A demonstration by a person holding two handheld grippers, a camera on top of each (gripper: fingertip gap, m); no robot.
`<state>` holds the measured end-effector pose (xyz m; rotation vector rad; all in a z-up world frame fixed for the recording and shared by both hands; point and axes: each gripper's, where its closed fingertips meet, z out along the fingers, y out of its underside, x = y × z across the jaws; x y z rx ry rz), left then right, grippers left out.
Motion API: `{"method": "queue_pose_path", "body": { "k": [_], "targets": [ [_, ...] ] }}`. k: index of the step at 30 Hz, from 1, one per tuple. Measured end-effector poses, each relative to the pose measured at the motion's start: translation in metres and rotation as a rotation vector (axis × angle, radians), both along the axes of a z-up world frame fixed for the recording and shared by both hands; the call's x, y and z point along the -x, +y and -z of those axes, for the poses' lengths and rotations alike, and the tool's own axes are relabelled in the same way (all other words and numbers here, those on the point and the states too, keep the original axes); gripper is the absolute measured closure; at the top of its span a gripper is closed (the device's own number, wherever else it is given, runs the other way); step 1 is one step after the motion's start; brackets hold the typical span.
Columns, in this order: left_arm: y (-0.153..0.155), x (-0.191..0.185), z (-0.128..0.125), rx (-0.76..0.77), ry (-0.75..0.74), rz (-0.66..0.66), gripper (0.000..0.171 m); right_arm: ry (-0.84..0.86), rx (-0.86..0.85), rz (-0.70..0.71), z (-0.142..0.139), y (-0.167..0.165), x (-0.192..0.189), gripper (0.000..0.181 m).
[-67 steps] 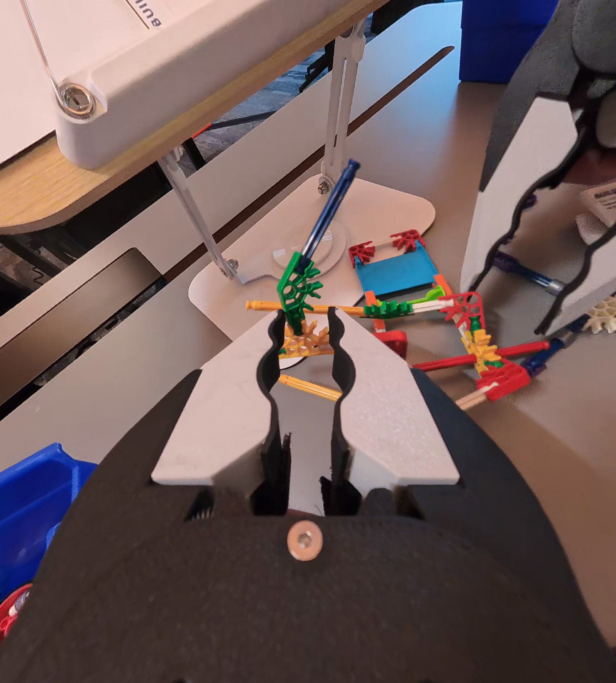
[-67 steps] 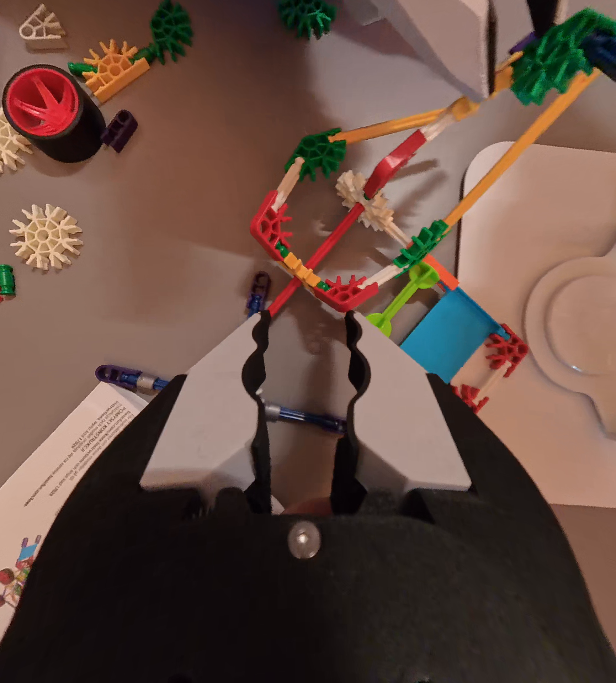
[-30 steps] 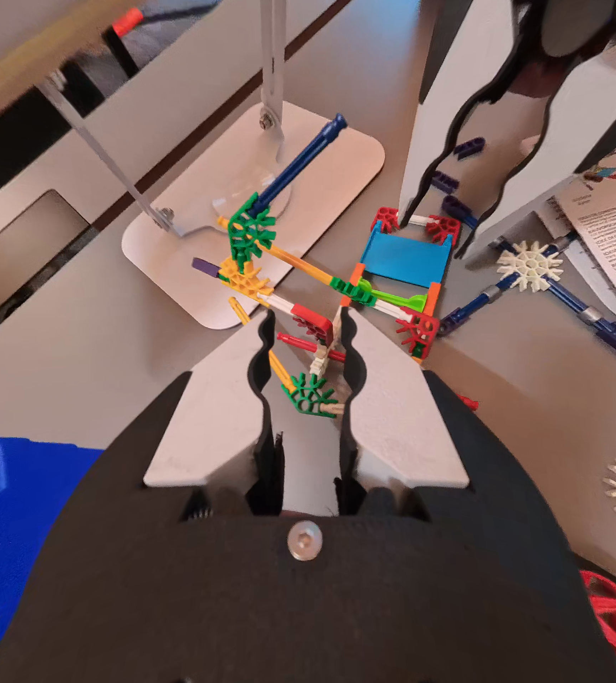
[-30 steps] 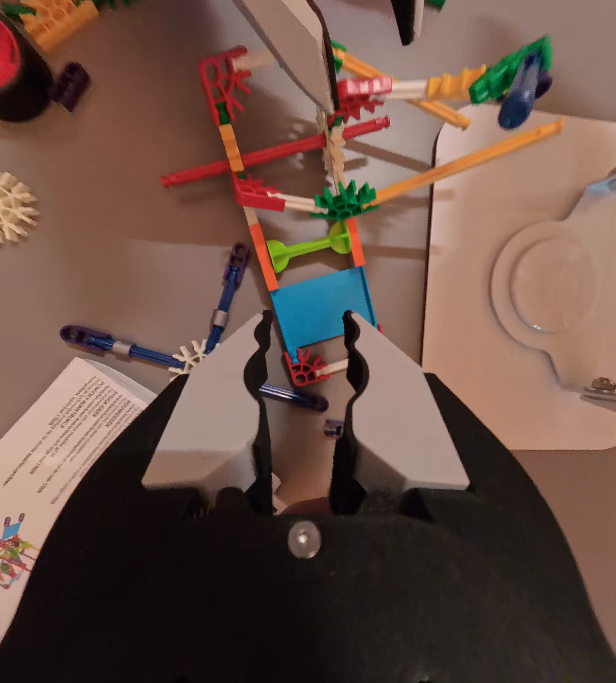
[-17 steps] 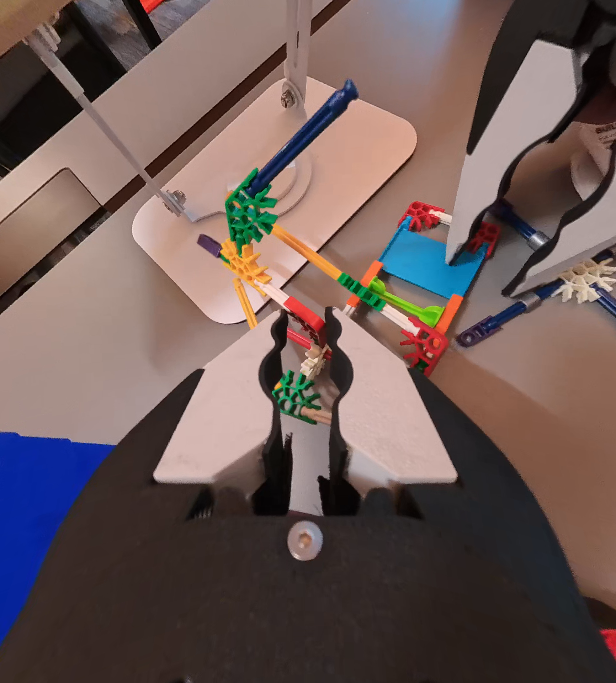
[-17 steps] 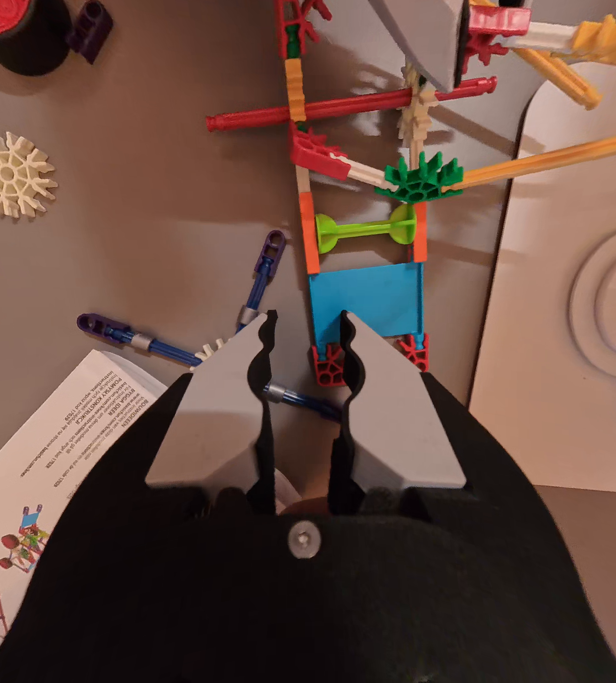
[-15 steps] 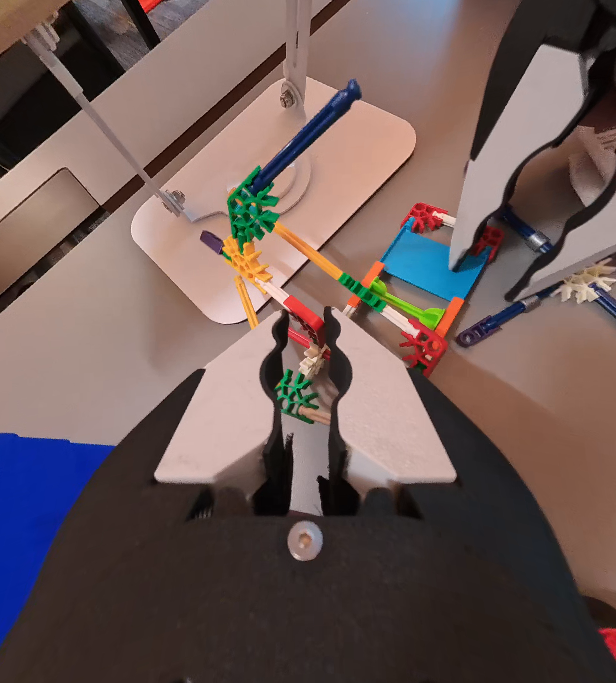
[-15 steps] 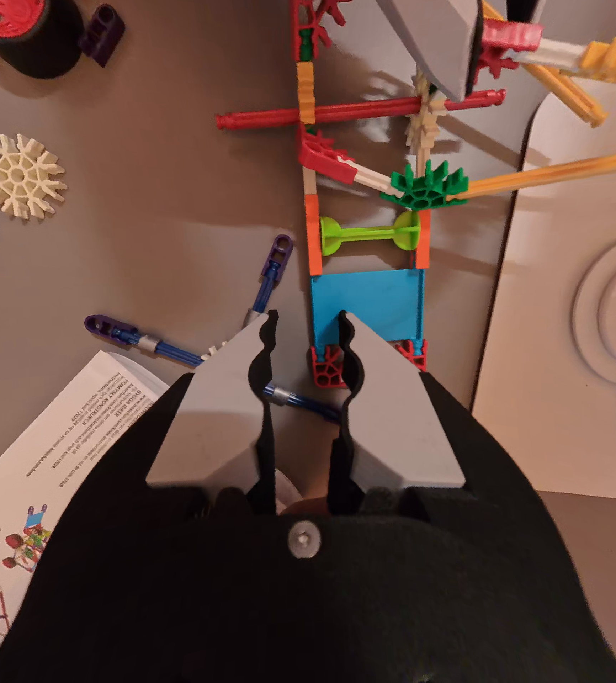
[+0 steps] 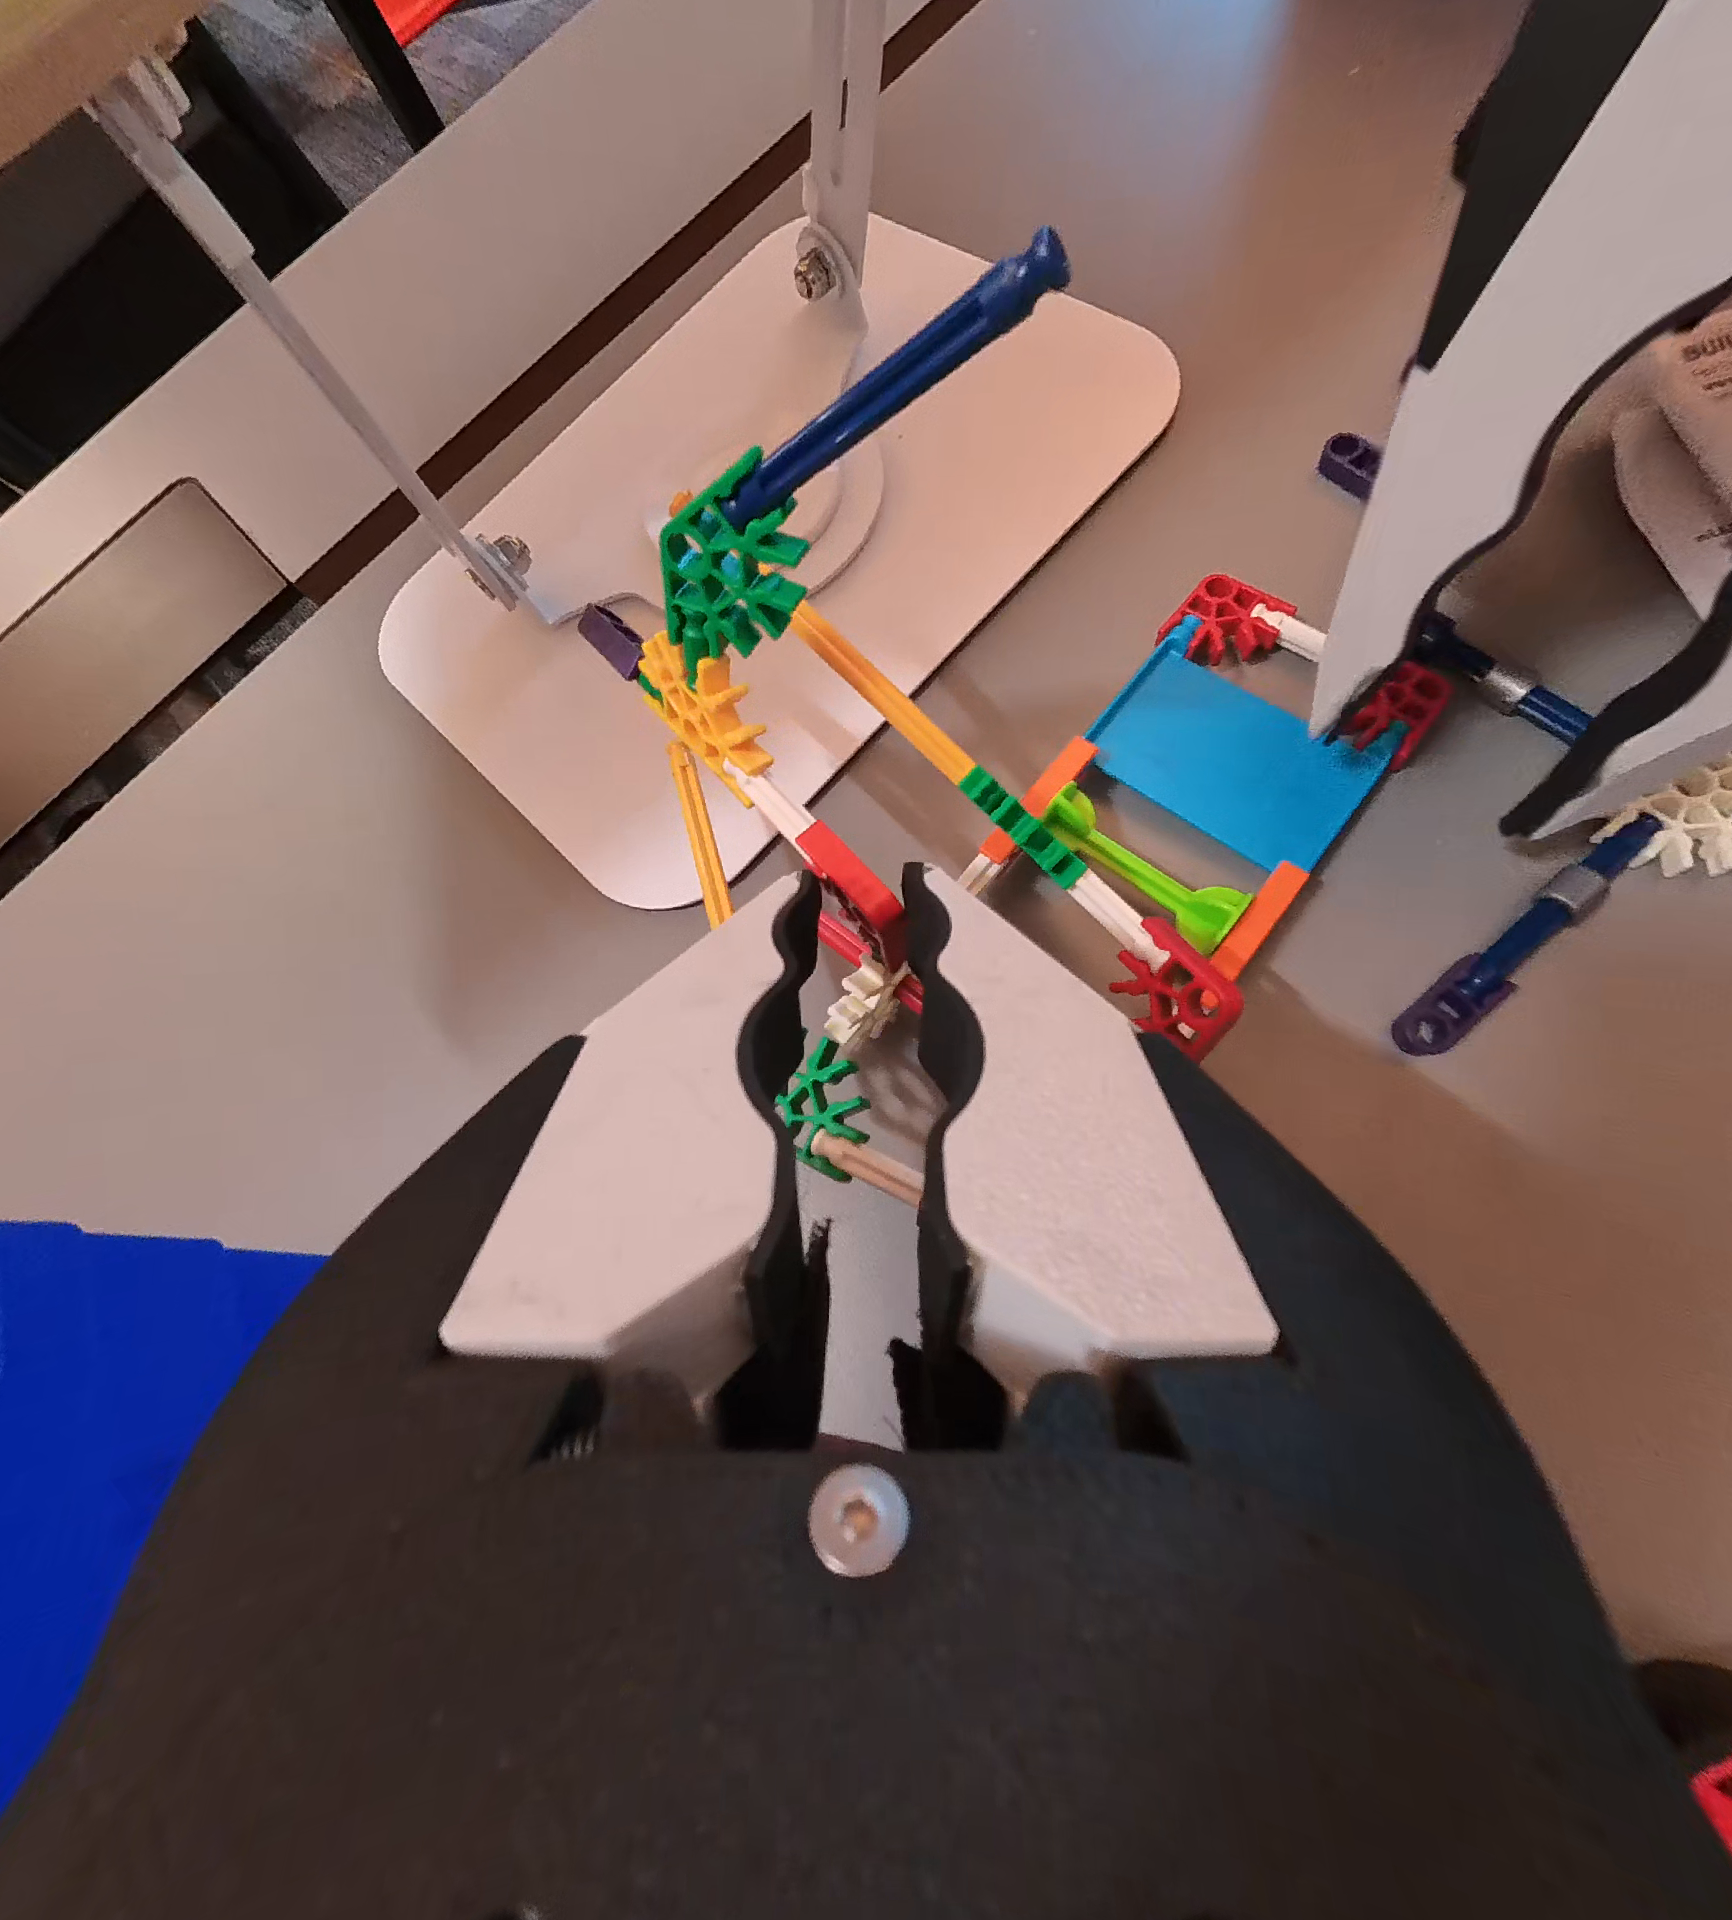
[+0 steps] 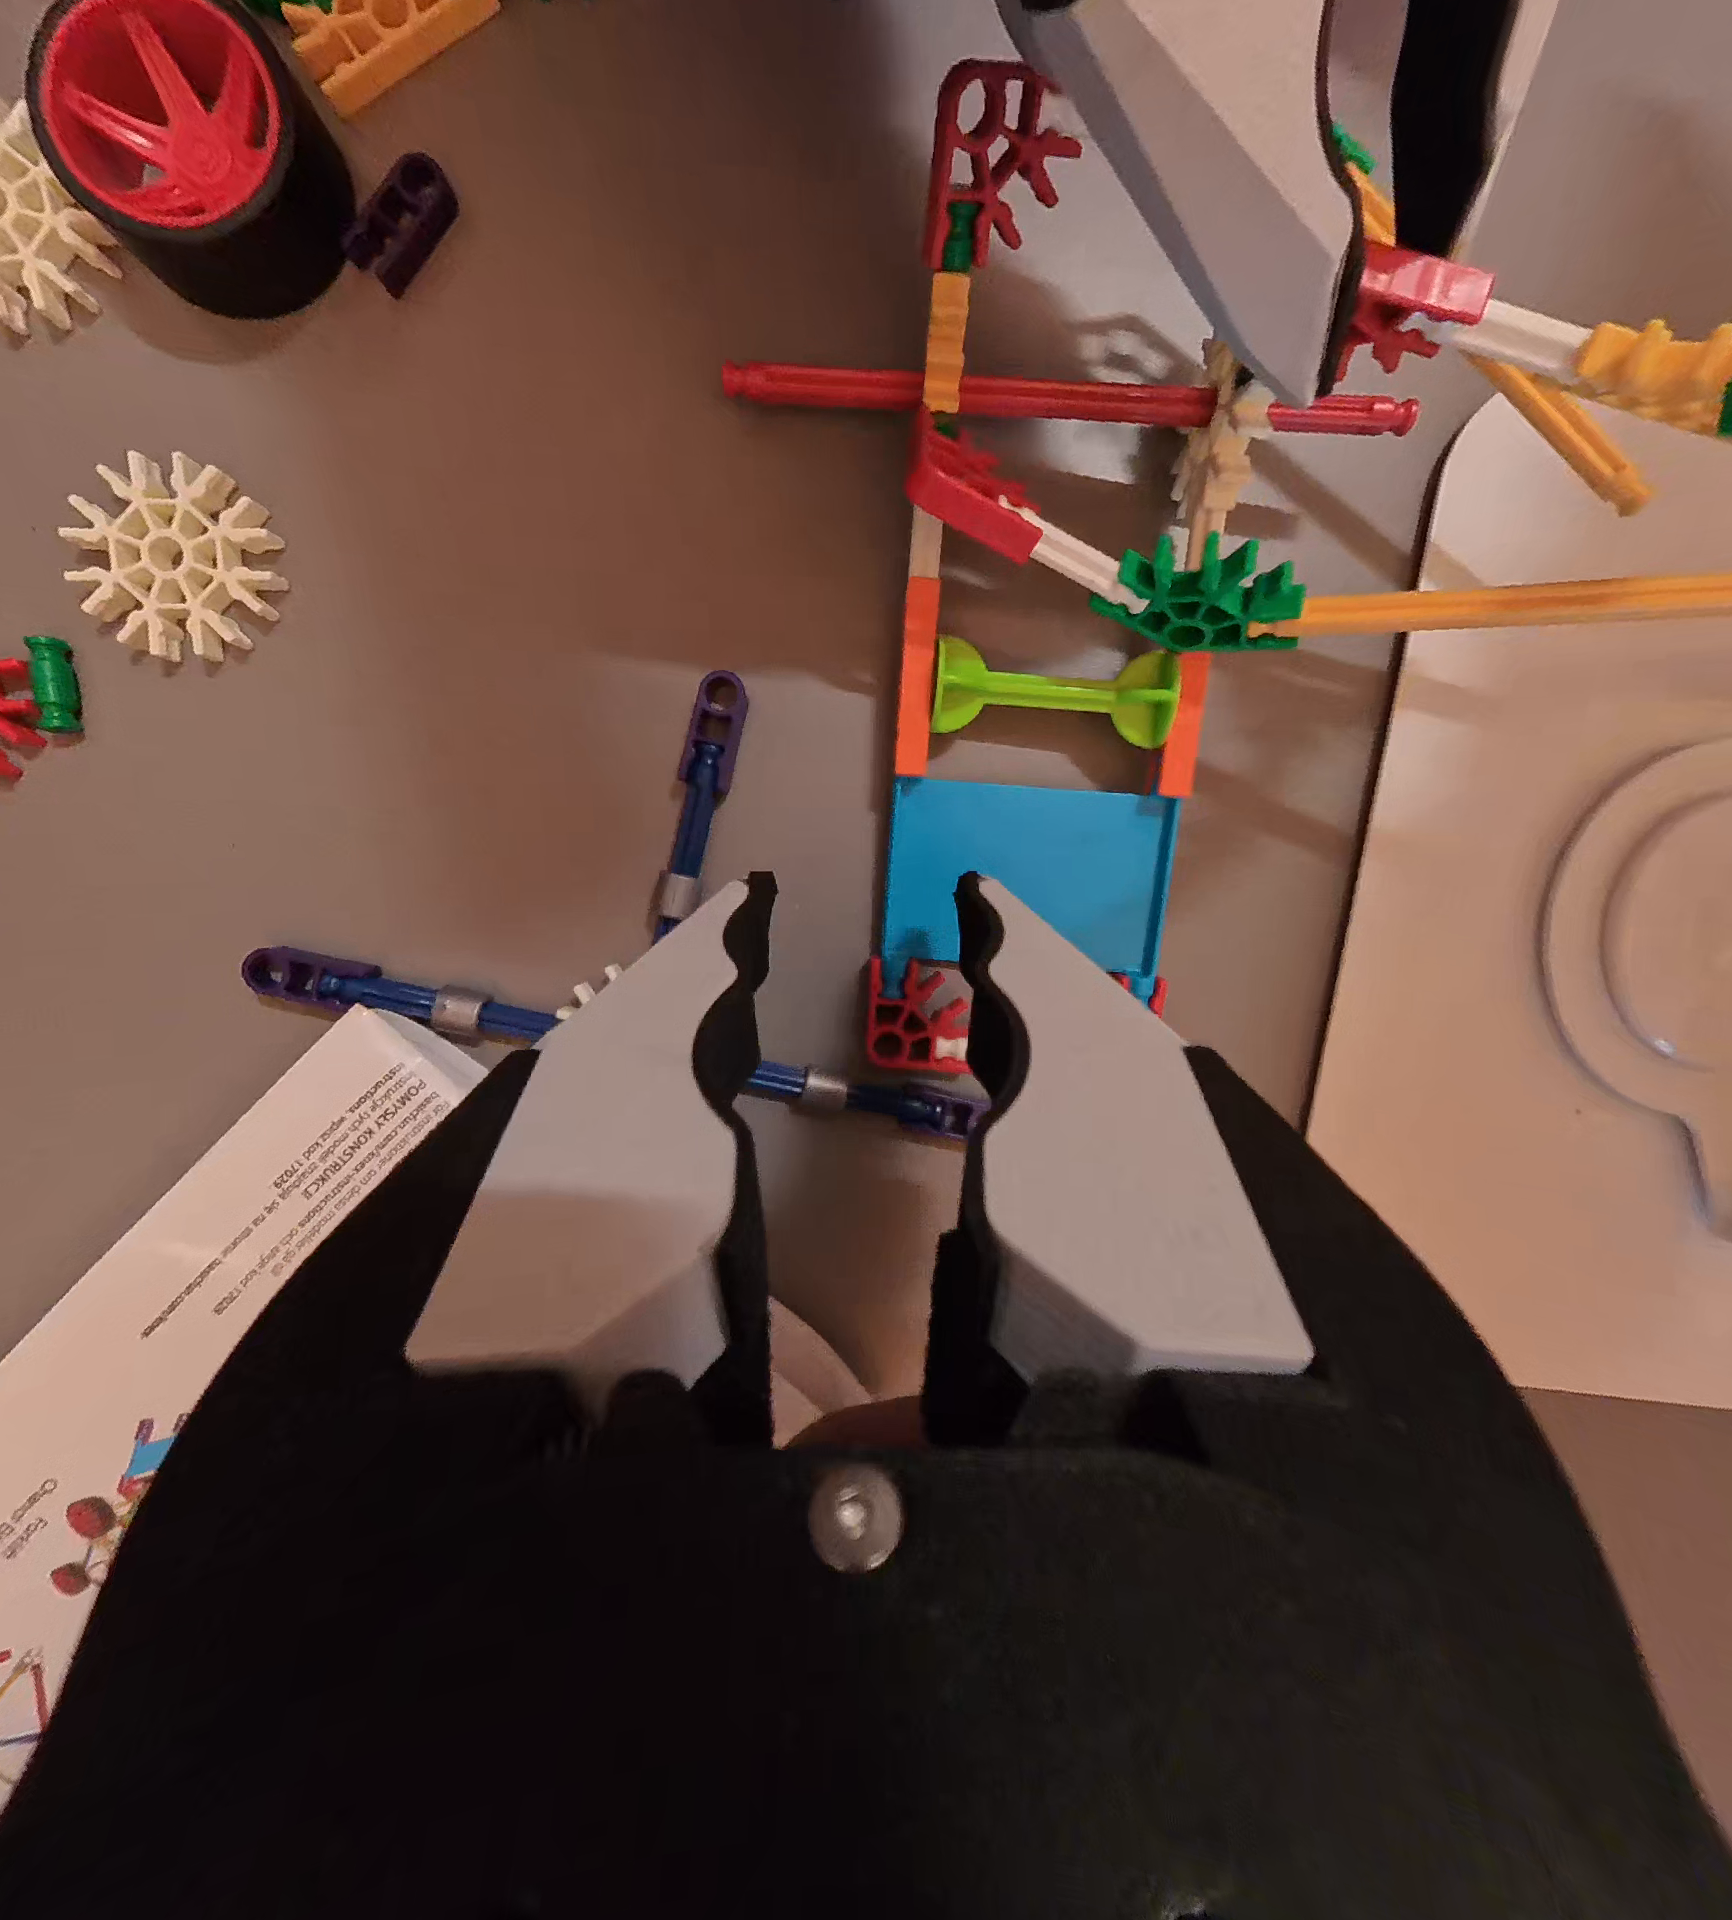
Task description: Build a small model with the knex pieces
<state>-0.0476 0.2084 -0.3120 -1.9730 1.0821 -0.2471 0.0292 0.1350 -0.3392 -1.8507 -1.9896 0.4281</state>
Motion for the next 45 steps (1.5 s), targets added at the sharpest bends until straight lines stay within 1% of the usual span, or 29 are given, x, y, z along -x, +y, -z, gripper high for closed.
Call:
{"method": "queue_pose_path", "body": {
  "k": [8, 16, 22, 31, 34, 38, 42, 45],
  "targets": [
    [0.004, 0.005, 0.0, 0.002, -0.003, -0.008, 0.159, -0.002, -0.031, 0.034, -0.006, 0.01, -0.008, 0.146],
    [0.009, 0.01, -0.002, 0.01, -0.026, -0.022, 0.163, -0.05, -0.047, 0.068, 0.004, 0.022, -0.019, 0.146],
    [0.008, 0.01, -0.005, 0.029, -0.07, -0.002, 0.166, -0.047, -0.046, 0.076, 0.004, 0.024, -0.021, 0.145],
    [-0.004, 0.002, -0.001, 0.092, -0.108, 0.089, 0.167, 0.006, -0.079, 0.126, -0.008, 0.037, -0.022, 0.144],
    [-0.018, -0.008, -0.001, 0.124, -0.132, 0.181, 0.167, 0.023, -0.092, 0.155, -0.01, 0.045, -0.023, 0.143],
    [-0.033, -0.018, -0.001, 0.145, -0.143, 0.272, 0.167, 0.056, -0.136, 0.188, -0.014, 0.058, -0.022, 0.144],
    [-0.042, -0.025, -0.001, 0.159, -0.149, 0.316, 0.167, 0.076, -0.165, 0.148, -0.014, 0.056, -0.017, 0.145],
    [-0.043, -0.025, -0.001, 0.163, -0.153, 0.328, 0.167, 0.098, -0.199, 0.118, -0.017, 0.056, -0.011, 0.156]
  ]
}}
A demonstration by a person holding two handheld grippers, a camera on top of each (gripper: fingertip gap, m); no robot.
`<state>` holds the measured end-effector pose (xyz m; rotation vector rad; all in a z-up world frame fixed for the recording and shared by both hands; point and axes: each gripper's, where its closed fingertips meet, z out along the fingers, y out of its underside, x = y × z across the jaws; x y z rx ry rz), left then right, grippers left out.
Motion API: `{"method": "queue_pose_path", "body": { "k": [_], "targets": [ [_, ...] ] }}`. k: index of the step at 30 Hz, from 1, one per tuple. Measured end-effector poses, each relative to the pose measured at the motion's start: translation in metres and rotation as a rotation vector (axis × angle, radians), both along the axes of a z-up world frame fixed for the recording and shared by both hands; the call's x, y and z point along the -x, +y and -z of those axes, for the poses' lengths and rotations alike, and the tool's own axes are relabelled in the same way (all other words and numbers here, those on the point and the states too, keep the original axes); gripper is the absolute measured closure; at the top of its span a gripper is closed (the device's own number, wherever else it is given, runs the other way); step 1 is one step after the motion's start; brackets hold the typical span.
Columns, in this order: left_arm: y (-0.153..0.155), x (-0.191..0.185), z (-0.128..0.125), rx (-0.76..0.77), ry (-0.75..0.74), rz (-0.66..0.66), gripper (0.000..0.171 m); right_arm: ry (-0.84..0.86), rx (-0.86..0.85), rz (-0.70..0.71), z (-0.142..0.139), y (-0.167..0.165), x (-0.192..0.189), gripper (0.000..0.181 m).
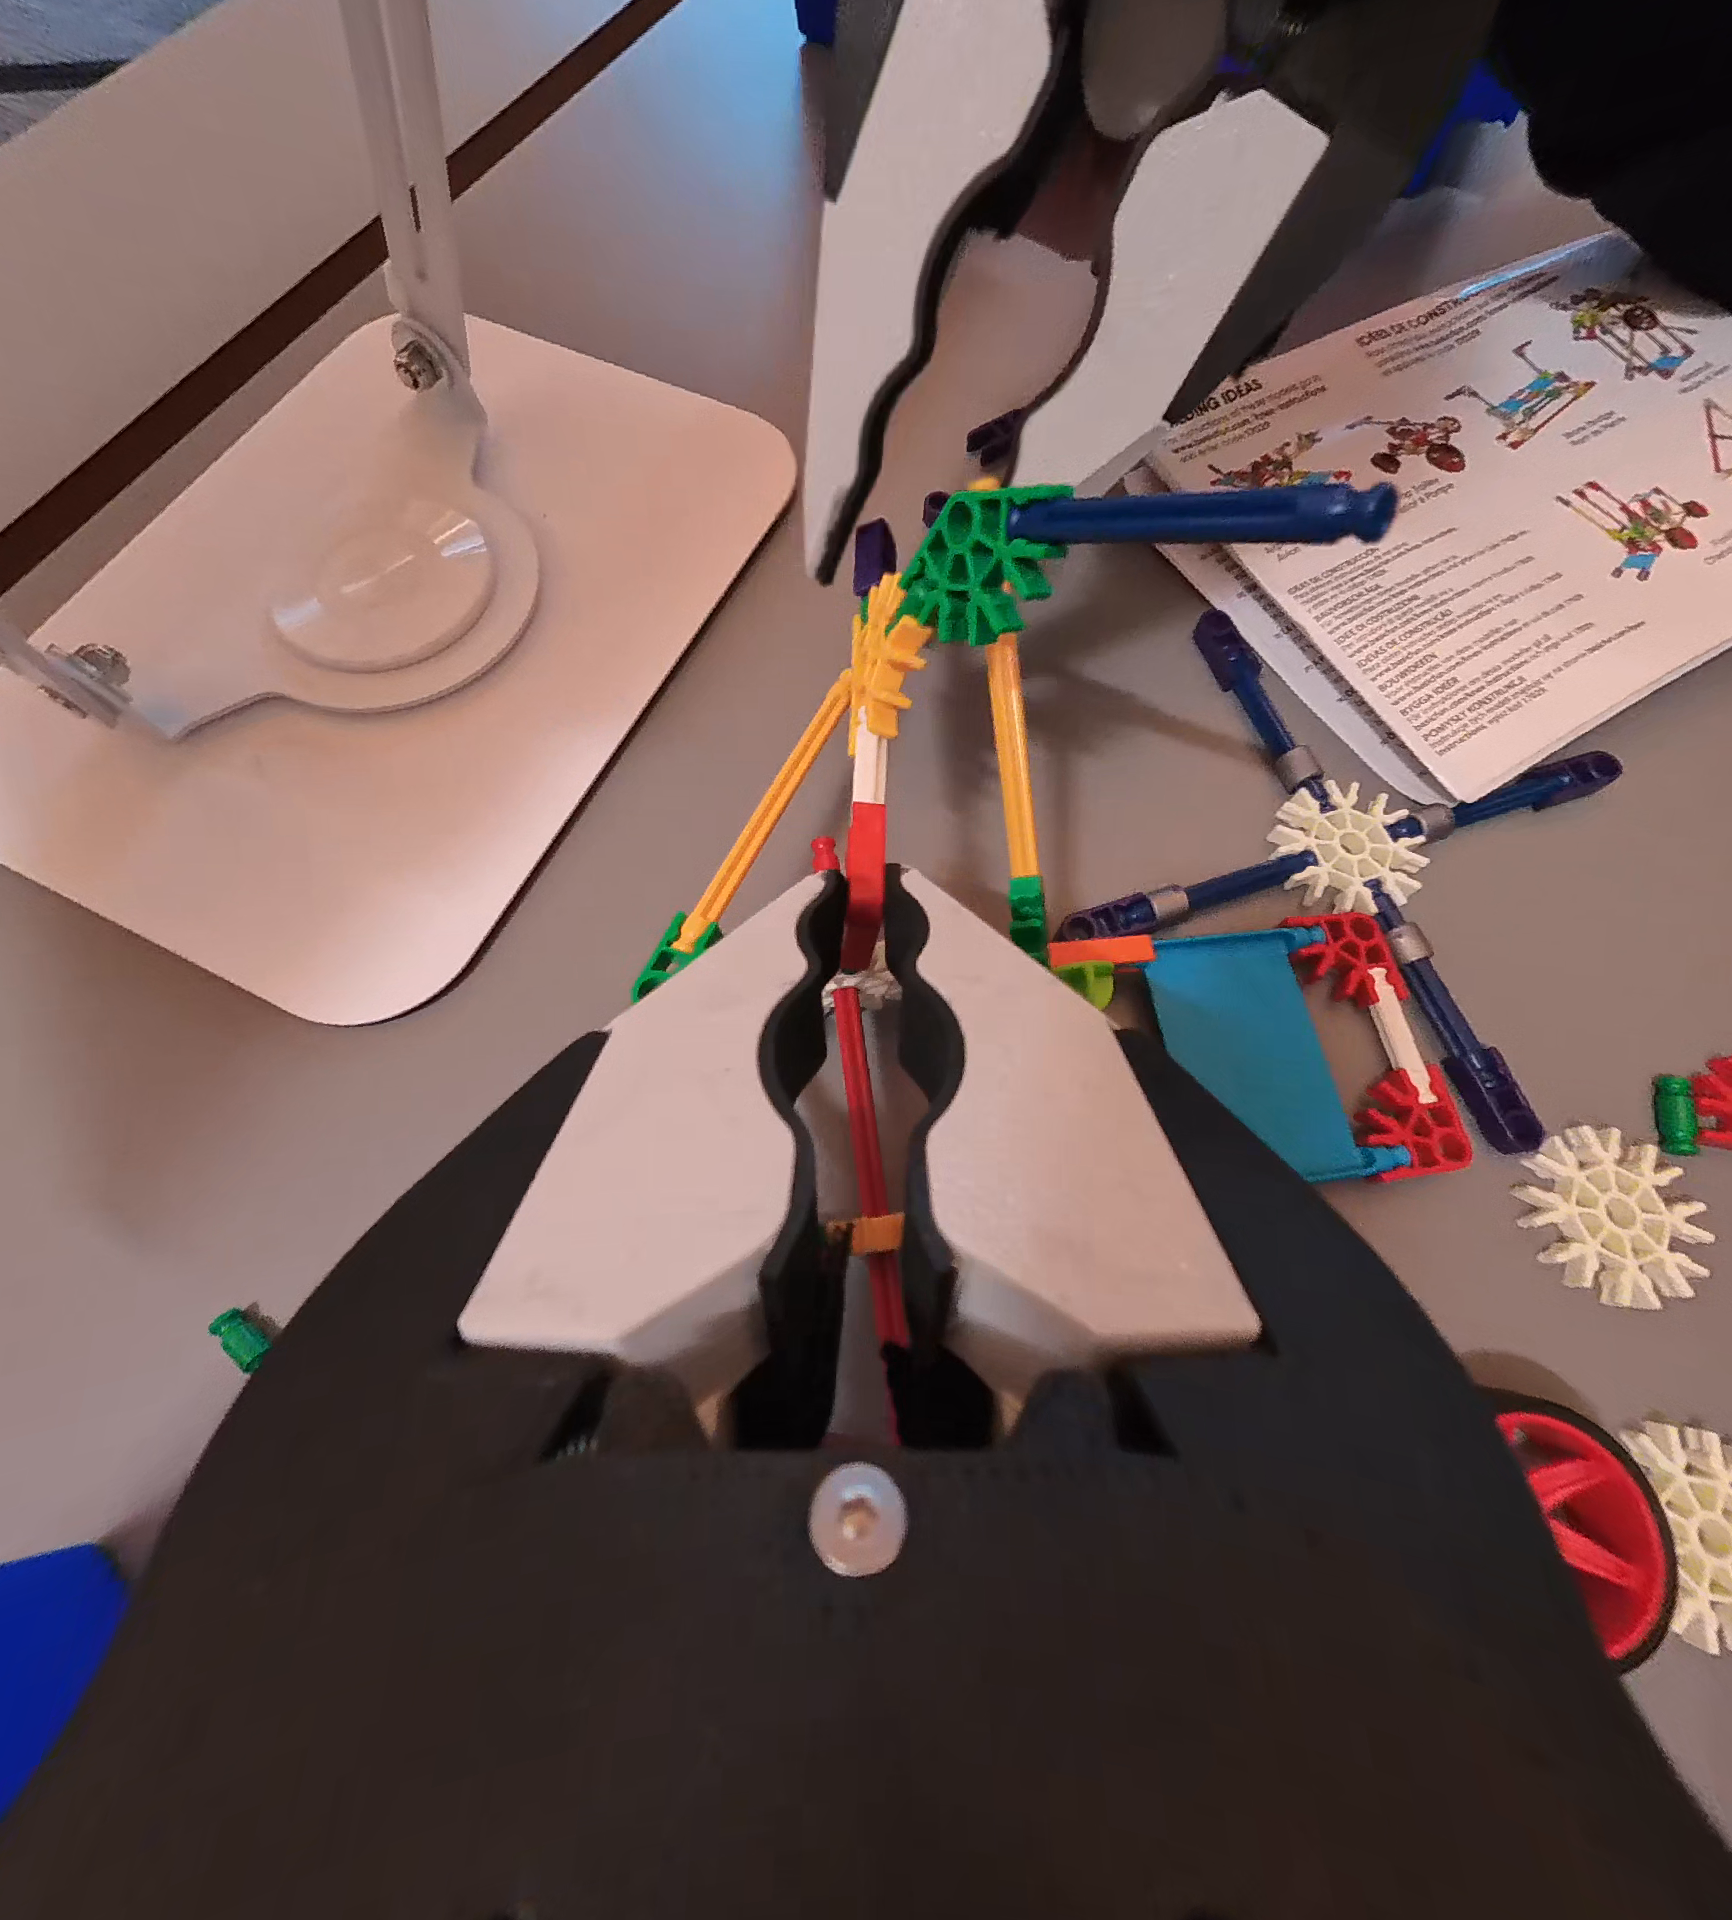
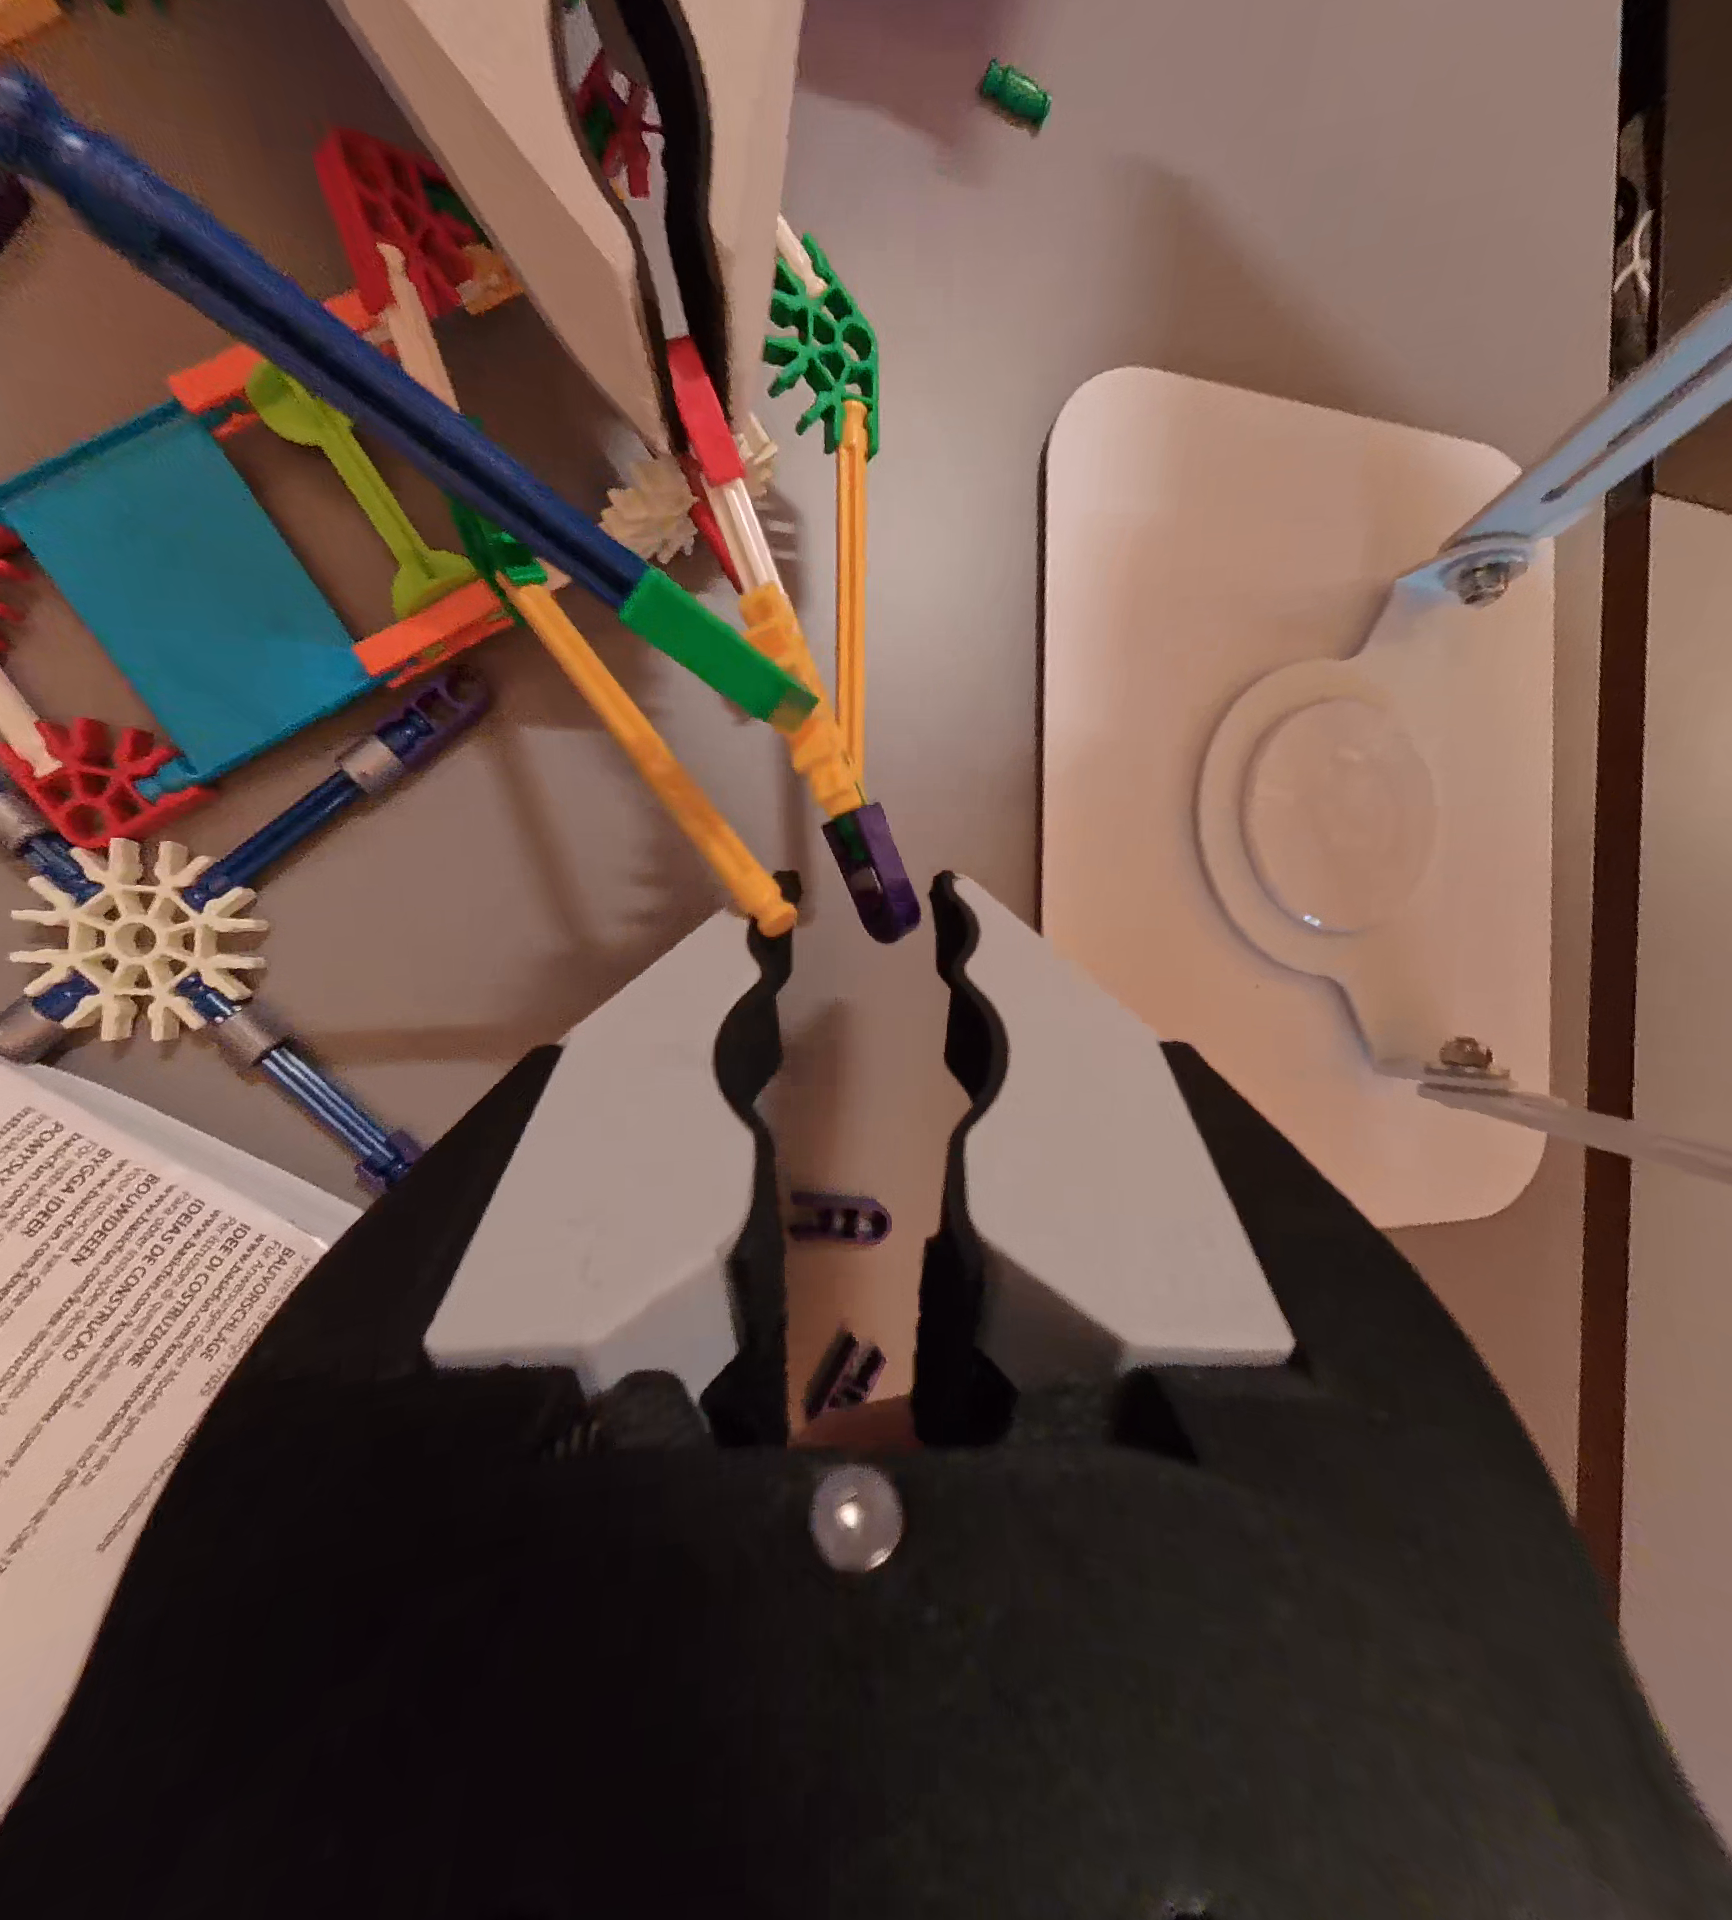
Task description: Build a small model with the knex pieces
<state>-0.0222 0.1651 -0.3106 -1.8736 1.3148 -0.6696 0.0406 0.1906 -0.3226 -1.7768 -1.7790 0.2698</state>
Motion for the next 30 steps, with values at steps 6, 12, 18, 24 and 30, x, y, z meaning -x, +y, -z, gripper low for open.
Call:
{"method": "queue_pose_path", "body": {
  "k": [6, 12, 18, 24, 30],
  "targets": [
    [0.003, 0.001, -0.001, -0.018, -0.007, -0.006, 0.166, 0.03, -0.064, -0.021, -0.006, 0.006, 0.003, 0.169],
    [0.005, -0.002, 0.003, -0.052, 0.018, -0.011, 0.163, 0.03, -0.059, -0.022, -0.005, 0.006, 0.003, 0.17],
    [0.002, -0.003, 0.003, -0.058, 0.022, 0.007, 0.167, 0.021, -0.043, -0.045, -0.004, 0.001, 0.001, 0.17],
    [-0.003, -0.007, 0.003, -0.058, 0.022, 0.037, 0.167, -0.008, -0.06, -0.098, -0.004, -0.006, -0.003, 0.171],
    [-0.004, -0.009, 0.003, -0.057, 0.017, 0.042, 0.167, -0.043, -0.136, -0.118, -0.004, -0.001, -0.006, 0.171]
  ]
}}
